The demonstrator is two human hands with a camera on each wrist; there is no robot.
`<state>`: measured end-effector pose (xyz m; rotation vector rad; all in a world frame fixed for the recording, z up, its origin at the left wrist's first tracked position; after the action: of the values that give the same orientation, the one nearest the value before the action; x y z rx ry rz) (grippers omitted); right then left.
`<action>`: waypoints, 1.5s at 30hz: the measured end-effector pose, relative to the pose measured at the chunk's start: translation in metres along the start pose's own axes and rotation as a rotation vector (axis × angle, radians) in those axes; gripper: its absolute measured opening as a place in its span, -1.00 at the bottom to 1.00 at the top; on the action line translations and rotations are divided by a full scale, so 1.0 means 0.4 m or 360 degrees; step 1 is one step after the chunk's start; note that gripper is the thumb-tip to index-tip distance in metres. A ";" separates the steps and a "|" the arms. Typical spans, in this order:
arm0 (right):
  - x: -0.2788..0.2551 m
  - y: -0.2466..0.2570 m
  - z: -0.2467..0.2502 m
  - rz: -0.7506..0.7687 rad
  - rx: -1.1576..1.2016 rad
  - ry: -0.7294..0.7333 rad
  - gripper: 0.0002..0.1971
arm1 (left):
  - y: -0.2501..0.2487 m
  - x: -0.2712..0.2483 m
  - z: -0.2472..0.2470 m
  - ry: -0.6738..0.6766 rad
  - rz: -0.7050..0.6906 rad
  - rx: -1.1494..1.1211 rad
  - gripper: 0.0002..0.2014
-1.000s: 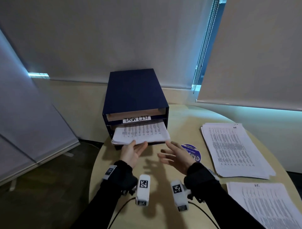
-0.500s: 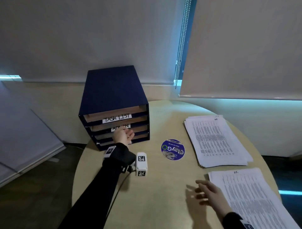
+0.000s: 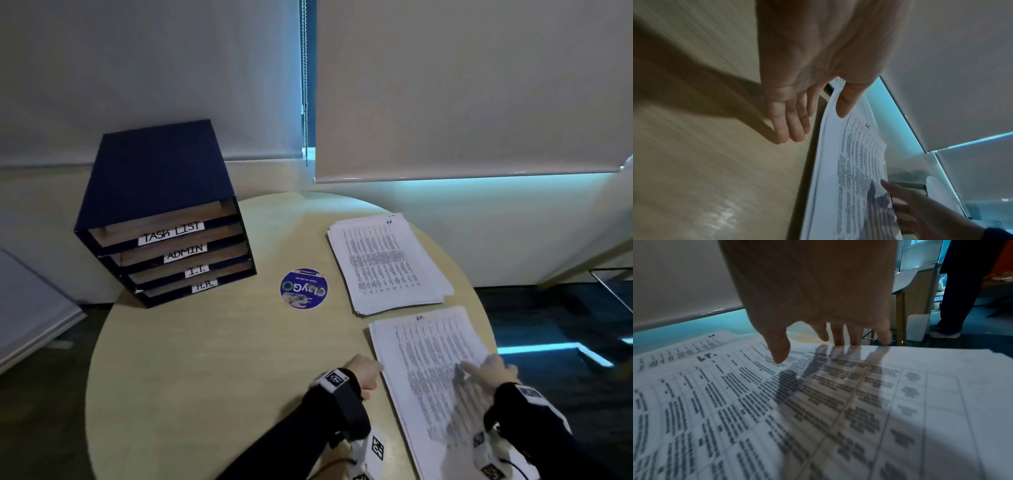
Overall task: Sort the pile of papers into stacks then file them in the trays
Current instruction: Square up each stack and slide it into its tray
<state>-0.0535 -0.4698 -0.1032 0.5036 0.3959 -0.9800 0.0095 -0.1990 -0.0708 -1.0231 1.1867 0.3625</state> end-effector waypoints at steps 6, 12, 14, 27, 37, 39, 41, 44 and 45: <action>-0.178 0.122 -0.007 0.0079 0.0020 0.0032 -0.45 | 0.006 0.048 0.095 -0.0431 0.0028 0.0146 -0.32; -0.274 0.242 -0.152 0.0059 0.0256 0.0297 -0.38 | 0.080 -0.032 0.286 -0.1038 0.0296 0.0311 -0.33; -0.295 0.280 -0.197 0.0044 0.0562 0.0394 -0.35 | 0.112 -0.043 0.334 -0.1096 0.0332 0.0244 -0.38; -0.495 0.481 -0.034 0.1149 0.1711 0.0669 -0.66 | -0.015 -0.288 0.437 -0.1029 -0.0947 -0.0733 -0.50; -0.554 0.501 -0.006 0.1377 0.1823 0.0495 -0.44 | 0.024 -0.382 0.412 -0.1010 -0.1434 -0.0569 -0.54; -0.542 0.513 -0.008 0.1273 0.1908 0.0401 -0.50 | 0.009 -0.377 0.424 -0.0963 -0.1408 -0.0543 -0.49; -0.538 0.526 -0.010 0.1227 0.1935 0.0383 -0.58 | 0.003 -0.372 0.426 -0.0989 -0.1348 -0.0557 -0.41; -0.528 0.522 0.003 0.1292 0.1902 0.0179 -0.67 | 0.007 -0.347 0.448 -0.0983 -0.1380 -0.0626 -0.52; -0.530 0.514 0.012 0.1360 0.1864 0.0008 -0.61 | 0.005 -0.343 0.451 -0.0970 -0.1393 -0.0572 -0.53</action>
<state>0.0174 -0.2336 0.0594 1.5699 -0.4467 -0.2699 0.0620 -0.0161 0.0527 -1.4961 0.0691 0.1594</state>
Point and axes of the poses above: each hand's wrist, its own x-axis towards the middle knuckle, its own z-axis out of the back of the hand, y = z × x, the point moved 3 cm from there along x, towards the middle knuckle, and after that the axes turned 6 degrees about z, right-handed, at the moved point
